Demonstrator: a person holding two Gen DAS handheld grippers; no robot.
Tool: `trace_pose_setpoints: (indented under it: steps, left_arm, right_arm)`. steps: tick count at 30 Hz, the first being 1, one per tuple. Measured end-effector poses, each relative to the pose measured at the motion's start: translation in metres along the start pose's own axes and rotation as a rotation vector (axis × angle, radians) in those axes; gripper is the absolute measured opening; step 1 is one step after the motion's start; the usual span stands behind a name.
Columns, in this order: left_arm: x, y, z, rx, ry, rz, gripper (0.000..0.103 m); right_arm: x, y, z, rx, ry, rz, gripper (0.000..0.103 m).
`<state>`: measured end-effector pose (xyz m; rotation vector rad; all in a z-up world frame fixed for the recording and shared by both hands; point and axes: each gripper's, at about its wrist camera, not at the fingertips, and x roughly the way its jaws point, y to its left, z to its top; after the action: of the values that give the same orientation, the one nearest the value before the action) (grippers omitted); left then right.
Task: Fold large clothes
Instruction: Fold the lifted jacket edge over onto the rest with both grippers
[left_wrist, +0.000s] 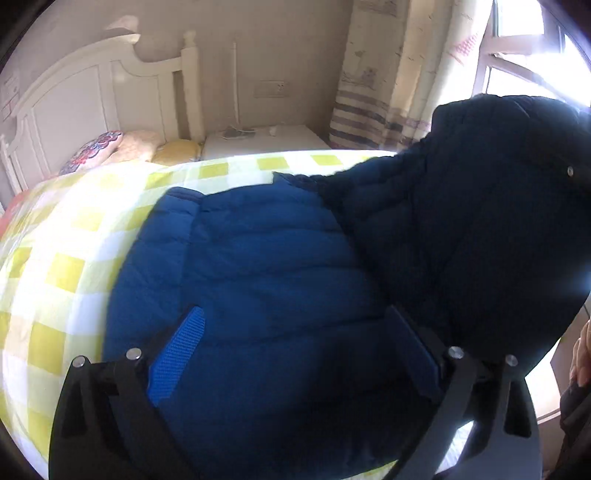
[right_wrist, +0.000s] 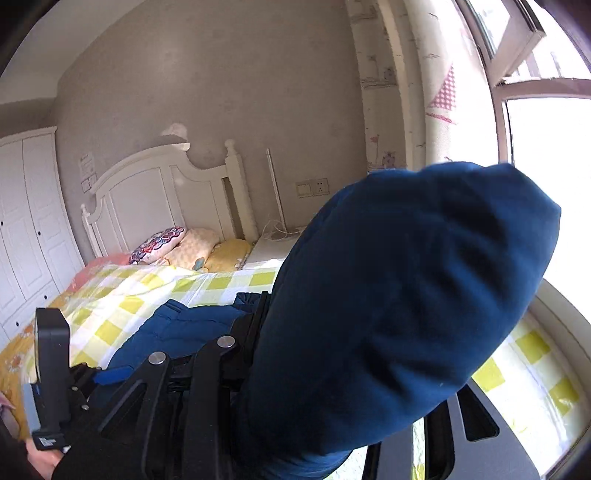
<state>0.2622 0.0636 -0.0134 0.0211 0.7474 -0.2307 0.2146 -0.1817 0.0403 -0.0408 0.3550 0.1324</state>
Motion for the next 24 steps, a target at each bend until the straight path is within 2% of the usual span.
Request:
trace_pose_setpoints:
  steps: [2,4,6,8,10,11,14,16,18,21,24]
  left_arm:
    - [-0.020,0.053,0.011,-0.100,-0.029,0.063,0.101]
    - [-0.034,0.104,0.016,-0.199,-0.051,0.131,0.101]
    - [-0.045,0.143,0.015,-0.269,-0.055,0.216,0.100]
    - [-0.054,0.166,0.015,-0.298,-0.060,0.252,0.100]
    - [-0.056,0.177,0.012,-0.311,-0.051,0.250,0.100]
    - [-0.055,0.178,0.008,-0.311,-0.041,0.231,0.100]
    - [-0.049,0.168,0.000,-0.265,-0.018,0.191,0.100]
    - [-0.046,0.153,0.006,-0.208,-0.030,0.159,0.100]
    - [-0.040,0.132,0.026,-0.141,-0.061,0.117,0.100]
    - [-0.030,0.090,0.065,0.024,-0.095,0.029,0.100]
    - [-0.004,0.056,0.097,0.150,-0.065,-0.023,0.100]
  right_arm:
    - [0.003,0.062,0.005,-0.228,-0.013,-0.002,0.037]
    - [0.011,0.131,-0.009,-0.492,0.007,0.001,0.037]
    - [0.028,0.195,-0.046,-0.758,0.078,0.016,0.038]
    - [0.047,0.241,-0.100,-0.980,0.163,0.064,0.043]
    - [0.052,0.267,-0.152,-1.158,0.057,-0.007,0.051]
    - [0.052,0.270,-0.162,-1.182,0.032,-0.040,0.053]
    - [0.050,0.255,-0.149,-1.087,0.054,0.015,0.053]
    - [0.050,0.250,-0.149,-1.090,0.051,0.019,0.053]
    - [0.051,0.250,-0.152,-1.105,0.047,0.003,0.053]
    - [0.053,0.246,-0.153,-1.098,0.048,0.002,0.053]
    - [0.052,0.246,-0.153,-1.100,0.040,-0.004,0.053]
